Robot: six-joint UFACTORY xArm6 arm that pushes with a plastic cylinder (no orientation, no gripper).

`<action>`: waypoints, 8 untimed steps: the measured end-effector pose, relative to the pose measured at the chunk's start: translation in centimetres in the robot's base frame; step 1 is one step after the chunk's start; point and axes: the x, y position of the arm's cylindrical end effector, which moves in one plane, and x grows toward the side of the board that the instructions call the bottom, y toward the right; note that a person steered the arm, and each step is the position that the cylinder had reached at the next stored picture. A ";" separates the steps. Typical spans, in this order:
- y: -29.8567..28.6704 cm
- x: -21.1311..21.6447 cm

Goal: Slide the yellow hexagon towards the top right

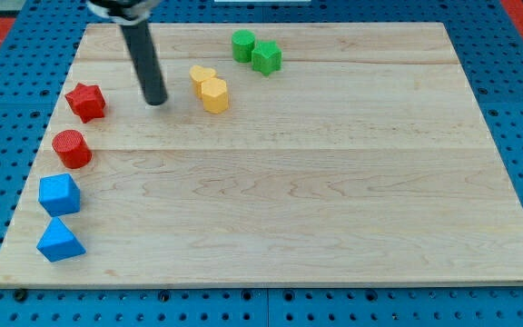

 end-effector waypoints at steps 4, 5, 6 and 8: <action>12.3 -1.7; 13.5 -1.7; 14.1 -1.8; 12.5 -6.6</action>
